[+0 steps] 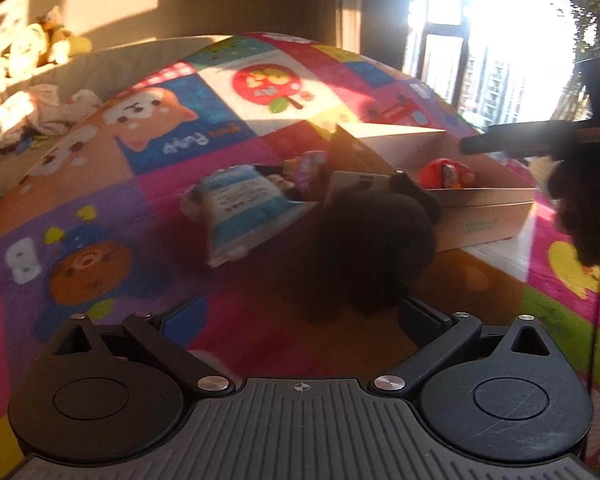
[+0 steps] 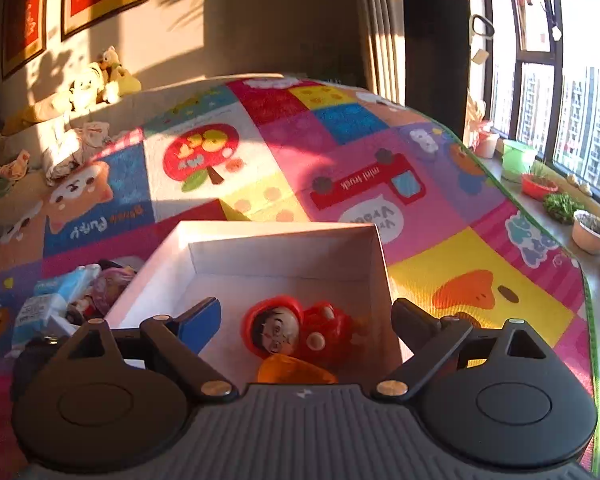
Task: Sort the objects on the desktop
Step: 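Lower the red doll and orange toy into the white box and release, then grasp the black plush toy with the right gripper and lift it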
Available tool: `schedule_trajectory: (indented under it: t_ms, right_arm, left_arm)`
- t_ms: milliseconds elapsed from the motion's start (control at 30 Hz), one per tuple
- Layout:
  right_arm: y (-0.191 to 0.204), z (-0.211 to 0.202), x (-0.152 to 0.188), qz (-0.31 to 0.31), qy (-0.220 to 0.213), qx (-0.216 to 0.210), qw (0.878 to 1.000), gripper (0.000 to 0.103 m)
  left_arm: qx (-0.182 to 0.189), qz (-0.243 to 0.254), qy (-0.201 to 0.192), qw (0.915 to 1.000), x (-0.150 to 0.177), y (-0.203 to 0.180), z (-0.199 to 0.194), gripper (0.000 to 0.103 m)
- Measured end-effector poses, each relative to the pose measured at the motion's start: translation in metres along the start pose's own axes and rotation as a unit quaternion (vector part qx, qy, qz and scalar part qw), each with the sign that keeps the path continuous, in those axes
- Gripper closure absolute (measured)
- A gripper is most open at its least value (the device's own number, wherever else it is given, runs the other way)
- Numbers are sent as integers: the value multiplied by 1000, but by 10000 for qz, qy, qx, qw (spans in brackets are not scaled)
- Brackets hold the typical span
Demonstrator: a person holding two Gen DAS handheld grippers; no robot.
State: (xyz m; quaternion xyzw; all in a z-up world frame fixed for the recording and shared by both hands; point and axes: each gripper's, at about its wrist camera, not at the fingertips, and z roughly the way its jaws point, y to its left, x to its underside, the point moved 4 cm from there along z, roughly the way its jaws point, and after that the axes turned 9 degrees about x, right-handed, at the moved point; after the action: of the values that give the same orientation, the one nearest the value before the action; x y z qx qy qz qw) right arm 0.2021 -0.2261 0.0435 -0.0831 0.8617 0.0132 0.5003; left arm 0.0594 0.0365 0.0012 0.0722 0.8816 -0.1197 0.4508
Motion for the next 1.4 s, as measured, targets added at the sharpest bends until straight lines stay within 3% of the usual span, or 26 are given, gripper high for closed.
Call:
schedule_trajectory:
  t_ms: [67, 133, 267, 467, 600, 633, 700, 800, 867, 900, 967, 1033, 1133, 1200, 1300, 1400]
  right_arm:
    - [18, -30, 3, -310, -293, -152, 9990, 9]
    - [44, -58, 10, -654, -470, -571, 9951, 6]
    - [107, -86, 31, -1460, -690, -1195, 9796, 6]
    - [187, -71, 70, -3026, -1337, -778, 9405, 7]
    - [201, -46, 85, -3524, -979, -392, 9299, 37]
    - [199, -48, 85, -3533, -977, -335, 9298, 38]
    - [184, -61, 77, -3157, -665, -618, 9445, 39]
    - [139, -86, 54, -1702, 177, -1635, 9716, 39]
    - [105, -100, 44, -865, 498, -2072, 9732, 39]
    - [89, -107, 42, -694, 456, -2021, 9758, 39]
    - [67, -116, 45, -806, 217, -1503, 9851, 39]
    - [56, -119, 57, -1350, -77, -717, 9882, 39]
    - [54, -108, 84, -2300, -237, 229, 9726, 38]
    - [56, -97, 102, -2721, -178, 482, 9609, 37]
    - [63, -102, 113, -2572, -239, 7, 9661, 17]
    - [66, -119, 105, -1980, -381, -1023, 9741, 13]
  left_arm:
    - [-175, -98, -23, 9998, 2, 8, -2, 0]
    - [-346, -276, -54, 9990, 2, 15, -3, 0]
    - [-703, -763, -186, 9944, 2, 34, -13, 0]
    - [-927, -989, -350, 9901, 4, 49, -40, 0]
    - [-901, -991, -388, 9902, 6, 48, -52, 0]
    - [-907, -985, -406, 9902, 6, 48, -54, 0]
    - [-911, -981, -431, 9901, 5, 47, -57, 0]
    - [-867, -980, -446, 9904, 5, 44, -57, 0]
    - [-776, -950, -424, 9915, 5, 39, -54, 0]
    - [-721, -914, -400, 9924, 5, 35, -51, 0]
    - [-596, -806, -334, 9944, 5, 25, -45, 0]
    - [-451, -678, -272, 9963, 5, 13, -38, 0]
    - [-263, -474, -182, 9984, 6, -2, -29, 0]
    - [-186, -301, -106, 9993, 6, -12, -23, 0]
    - [-64, 41, -3, 10000, 4, -26, -12, 0]
    - [104, 365, 75, 9992, 0, -40, 2, 0]
